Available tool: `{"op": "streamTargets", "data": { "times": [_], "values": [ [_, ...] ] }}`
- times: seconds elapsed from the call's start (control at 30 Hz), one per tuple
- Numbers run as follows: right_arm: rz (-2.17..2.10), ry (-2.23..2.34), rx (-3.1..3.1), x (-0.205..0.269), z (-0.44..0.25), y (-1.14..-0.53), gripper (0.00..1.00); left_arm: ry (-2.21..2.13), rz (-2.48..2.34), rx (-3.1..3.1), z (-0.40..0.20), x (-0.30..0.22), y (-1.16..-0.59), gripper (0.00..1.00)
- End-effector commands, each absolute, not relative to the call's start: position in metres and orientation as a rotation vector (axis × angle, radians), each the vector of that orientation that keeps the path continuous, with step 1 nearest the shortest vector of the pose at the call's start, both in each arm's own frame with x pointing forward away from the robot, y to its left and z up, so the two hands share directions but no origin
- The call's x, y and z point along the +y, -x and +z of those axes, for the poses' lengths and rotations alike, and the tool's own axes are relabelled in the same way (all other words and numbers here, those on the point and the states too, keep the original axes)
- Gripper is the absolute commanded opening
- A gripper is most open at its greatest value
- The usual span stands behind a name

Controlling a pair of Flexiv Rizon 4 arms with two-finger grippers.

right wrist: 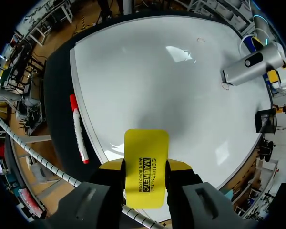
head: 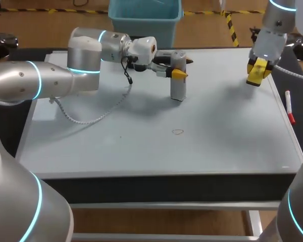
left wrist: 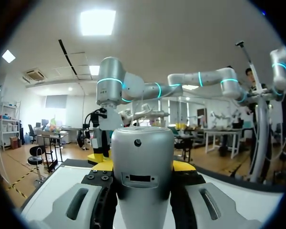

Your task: Pick up the inspection probe, press it on each red-marked spot on the whiteboard one by one, put down the probe, pick up the eraser, and wipe off all the red marks.

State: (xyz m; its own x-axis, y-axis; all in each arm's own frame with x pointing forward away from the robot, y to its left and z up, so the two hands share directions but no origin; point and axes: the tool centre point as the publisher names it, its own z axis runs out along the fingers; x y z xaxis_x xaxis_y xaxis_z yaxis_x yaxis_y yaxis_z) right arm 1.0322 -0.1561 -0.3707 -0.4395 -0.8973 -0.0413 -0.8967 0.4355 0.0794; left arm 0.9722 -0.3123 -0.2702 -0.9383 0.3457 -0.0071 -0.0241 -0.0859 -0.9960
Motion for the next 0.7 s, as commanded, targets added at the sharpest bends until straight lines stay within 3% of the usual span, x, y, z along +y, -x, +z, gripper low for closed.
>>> {"op": "streamTargets", "data": {
  "times": [0.03,0.7],
  "values": [
    [-0.136,-1.661,-2.651,-0.1568,-0.3698,-1.0329,0.00,0.366,2.112,-1.914,-0.2745,-0.3125,-0.9783,0.00],
    [-0.136,-1.661,-2.651,-0.1568,-0.3698,-1.0329,0.00,0.360,2.077,-1.926,-0.2776,-0.3162,-0.9817,0.00]
  ]
}}
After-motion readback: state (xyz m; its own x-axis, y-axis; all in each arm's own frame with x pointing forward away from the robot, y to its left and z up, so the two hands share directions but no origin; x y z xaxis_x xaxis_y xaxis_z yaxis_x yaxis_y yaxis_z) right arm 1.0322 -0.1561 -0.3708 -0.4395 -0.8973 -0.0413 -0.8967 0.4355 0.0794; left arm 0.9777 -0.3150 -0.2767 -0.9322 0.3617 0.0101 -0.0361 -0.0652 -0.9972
